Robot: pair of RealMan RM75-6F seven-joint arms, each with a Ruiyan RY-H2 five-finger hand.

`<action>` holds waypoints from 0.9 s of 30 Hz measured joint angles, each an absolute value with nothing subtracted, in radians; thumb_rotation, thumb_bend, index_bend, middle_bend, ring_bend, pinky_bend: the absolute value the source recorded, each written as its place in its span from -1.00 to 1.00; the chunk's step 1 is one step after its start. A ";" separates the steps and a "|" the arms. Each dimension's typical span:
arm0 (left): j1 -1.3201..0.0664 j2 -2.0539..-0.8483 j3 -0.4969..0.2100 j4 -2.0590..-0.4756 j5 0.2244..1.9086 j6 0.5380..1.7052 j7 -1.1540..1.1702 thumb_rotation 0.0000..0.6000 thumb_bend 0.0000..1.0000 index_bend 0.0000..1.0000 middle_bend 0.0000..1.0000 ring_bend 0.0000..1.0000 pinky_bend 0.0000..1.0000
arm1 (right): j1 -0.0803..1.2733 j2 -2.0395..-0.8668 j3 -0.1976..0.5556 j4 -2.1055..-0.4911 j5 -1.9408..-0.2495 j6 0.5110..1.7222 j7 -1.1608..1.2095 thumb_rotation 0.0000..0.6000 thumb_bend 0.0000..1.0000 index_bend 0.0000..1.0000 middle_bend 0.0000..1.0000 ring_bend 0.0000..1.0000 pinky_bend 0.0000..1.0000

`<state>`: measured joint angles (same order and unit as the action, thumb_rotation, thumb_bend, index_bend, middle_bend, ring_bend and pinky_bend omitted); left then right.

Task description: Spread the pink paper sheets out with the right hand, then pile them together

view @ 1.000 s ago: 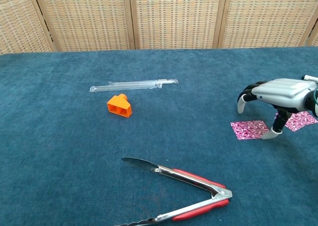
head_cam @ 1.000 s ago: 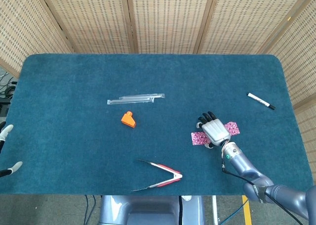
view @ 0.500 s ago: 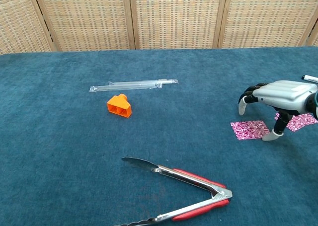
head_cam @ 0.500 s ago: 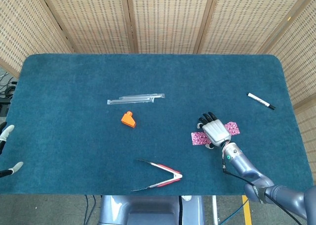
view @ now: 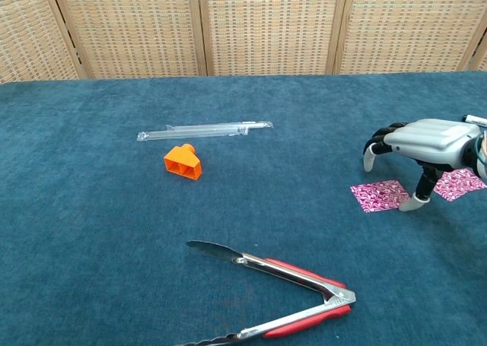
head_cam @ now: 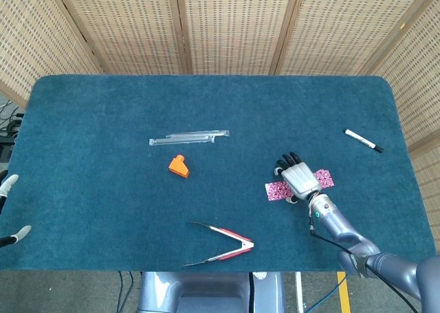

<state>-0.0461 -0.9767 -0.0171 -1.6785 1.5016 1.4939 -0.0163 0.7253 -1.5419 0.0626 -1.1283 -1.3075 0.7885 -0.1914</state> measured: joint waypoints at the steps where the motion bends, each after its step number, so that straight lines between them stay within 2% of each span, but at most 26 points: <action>1: -0.046 -0.977 -0.017 -1.678 1.501 1.493 -0.017 1.00 -0.97 -1.00 -1.00 -1.00 -1.00 | 0.728 -1.543 0.064 -1.123 -1.309 0.787 -0.191 1.00 -0.61 -0.46 -0.70 -1.00 -1.00; 27: -0.055 -0.984 -0.019 -1.671 1.500 1.481 -0.018 1.00 -0.97 -1.00 -1.00 -1.00 -1.00 | 0.743 -1.520 0.064 -1.162 -1.293 0.753 -0.235 1.00 -0.58 -0.31 -0.69 -1.00 -1.00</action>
